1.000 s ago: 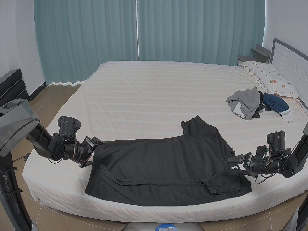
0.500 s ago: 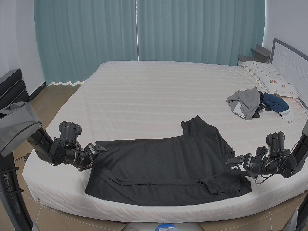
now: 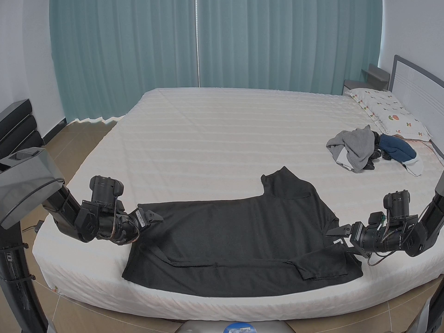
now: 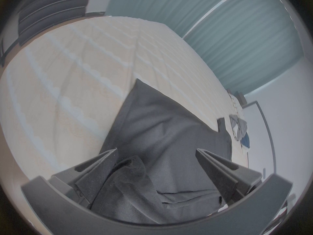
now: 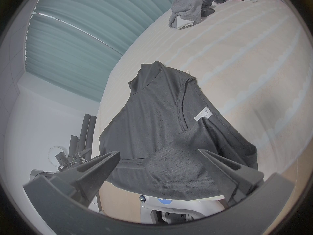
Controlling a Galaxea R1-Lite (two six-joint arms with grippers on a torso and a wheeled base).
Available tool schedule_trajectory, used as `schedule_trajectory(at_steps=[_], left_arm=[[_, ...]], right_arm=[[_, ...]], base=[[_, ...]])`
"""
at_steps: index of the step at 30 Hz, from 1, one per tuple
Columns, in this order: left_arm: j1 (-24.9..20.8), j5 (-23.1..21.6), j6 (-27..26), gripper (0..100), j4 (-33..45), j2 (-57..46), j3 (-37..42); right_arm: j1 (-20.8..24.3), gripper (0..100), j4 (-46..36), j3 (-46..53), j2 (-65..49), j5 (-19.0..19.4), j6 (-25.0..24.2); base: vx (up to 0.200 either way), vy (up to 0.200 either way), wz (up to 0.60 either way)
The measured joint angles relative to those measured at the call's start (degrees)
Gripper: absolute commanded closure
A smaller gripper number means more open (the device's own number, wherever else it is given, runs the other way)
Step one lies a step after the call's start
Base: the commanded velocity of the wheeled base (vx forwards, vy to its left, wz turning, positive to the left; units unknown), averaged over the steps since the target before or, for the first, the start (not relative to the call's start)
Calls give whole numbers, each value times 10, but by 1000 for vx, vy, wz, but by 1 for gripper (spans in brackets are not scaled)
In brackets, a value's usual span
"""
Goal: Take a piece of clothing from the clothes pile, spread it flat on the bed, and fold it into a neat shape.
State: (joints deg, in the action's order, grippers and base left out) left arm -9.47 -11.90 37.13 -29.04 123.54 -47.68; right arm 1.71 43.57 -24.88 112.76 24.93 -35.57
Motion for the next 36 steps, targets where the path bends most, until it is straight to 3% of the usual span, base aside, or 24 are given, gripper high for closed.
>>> schedule_trajectory(at_steps=[12, 13, 36], left_arm=[[-14, 24, -23, 0, -2, 24, -1], [-15, 24, -23, 100, -1, 26, -1], [5, 55, -17, 100, 2, -10, 39]], right_arm=[[1, 0, 0, -1, 4, 0, 4], [1, 0, 0, -1, 5, -1, 5], [3, 0, 1, -8, 3, -10, 6]], base=[[0, 0, 0], [0, 0, 0], [0, 0, 0]])
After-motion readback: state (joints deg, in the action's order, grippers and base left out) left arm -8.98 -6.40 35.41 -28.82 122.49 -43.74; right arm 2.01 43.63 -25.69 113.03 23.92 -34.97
